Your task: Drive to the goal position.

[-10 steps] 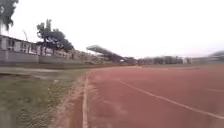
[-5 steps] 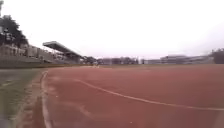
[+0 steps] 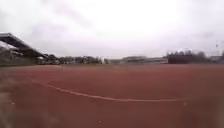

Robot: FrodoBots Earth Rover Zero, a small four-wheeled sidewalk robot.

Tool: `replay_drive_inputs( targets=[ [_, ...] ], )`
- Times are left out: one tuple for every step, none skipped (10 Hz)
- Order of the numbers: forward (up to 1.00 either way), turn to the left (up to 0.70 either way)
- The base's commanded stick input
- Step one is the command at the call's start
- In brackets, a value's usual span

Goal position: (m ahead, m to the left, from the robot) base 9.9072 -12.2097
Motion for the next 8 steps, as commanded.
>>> replay_drive_inputs(
  targets=[
    [0.00, -0.48],
    [0.00, -0.48],
    [0.00, -0.48],
    [0.00, -0.48],
    [0.00, -0.48],
    [0.00, -0.48],
    [0.00, -0.48],
    [0.00, -0.48]
  ],
)
